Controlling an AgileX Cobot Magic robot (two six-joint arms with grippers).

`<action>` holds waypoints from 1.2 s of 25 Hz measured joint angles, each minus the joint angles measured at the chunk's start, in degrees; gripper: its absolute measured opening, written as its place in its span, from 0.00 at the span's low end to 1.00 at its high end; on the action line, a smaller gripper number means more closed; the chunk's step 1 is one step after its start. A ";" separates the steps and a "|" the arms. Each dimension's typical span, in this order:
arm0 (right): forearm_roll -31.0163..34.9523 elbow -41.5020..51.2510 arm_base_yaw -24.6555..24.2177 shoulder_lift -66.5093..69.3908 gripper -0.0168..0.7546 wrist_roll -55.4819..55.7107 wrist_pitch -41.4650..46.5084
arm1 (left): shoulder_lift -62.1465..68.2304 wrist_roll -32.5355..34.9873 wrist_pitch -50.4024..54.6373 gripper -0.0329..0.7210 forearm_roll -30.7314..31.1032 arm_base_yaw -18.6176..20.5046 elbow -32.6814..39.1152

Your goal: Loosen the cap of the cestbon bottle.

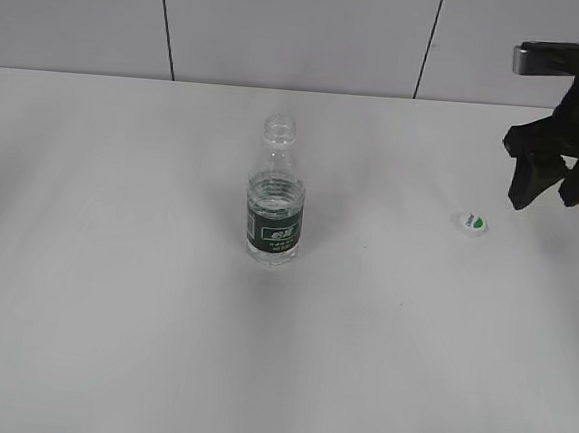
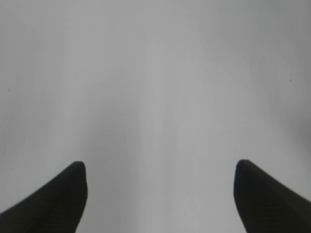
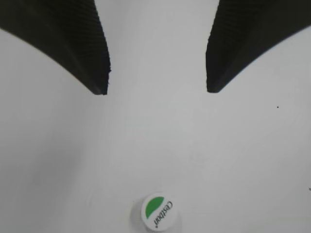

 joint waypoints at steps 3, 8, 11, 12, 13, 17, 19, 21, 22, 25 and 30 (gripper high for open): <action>-1.08 0.00 -0.34 -0.77 0.63 1.21 1.22 | 0.00 1.95 1.10 0.79 -1.21 1.09 -0.12; -2.76 0.00 -2.72 -3.17 0.67 2.17 2.47 | 0.00 2.88 2.00 0.79 -2.63 1.09 -0.28; -3.29 0.00 -5.94 -5.47 0.69 2.71 2.47 | 0.00 3.69 2.00 0.79 -4.10 1.09 -0.28; -3.49 0.00 -6.47 -6.26 0.69 2.83 2.41 | 0.00 4.89 2.00 0.79 -4.84 1.09 -0.28; -4.03 0.00 -6.90 -7.21 0.69 2.88 2.30 | 0.00 5.55 1.94 0.79 -5.66 1.09 -0.28; -4.53 0.00 -7.03 -10.87 0.69 2.99 1.87 | -0.76 7.21 1.94 0.79 -6.52 1.09 -0.28; -4.71 0.00 -7.03 -12.47 0.69 2.99 1.80 | -2.42 7.40 1.47 0.79 -6.28 1.09 -0.28; -5.11 0.00 -7.03 -14.34 0.69 2.99 1.69 | -4.73 7.51 0.60 0.79 -5.68 1.09 -0.28; -5.11 0.00 -7.03 -15.16 0.69 3.04 1.69 | -6.23 7.51 0.18 0.79 -5.35 1.09 -0.28; -5.11 0.00 -7.03 -18.48 0.69 3.04 1.51 | -11.12 7.56 -0.25 0.79 -4.86 1.09 -0.28; -5.79 0.00 -7.03 -24.84 0.69 2.33 1.56 | -20.71 7.72 -0.12 0.79 -4.62 1.09 -0.22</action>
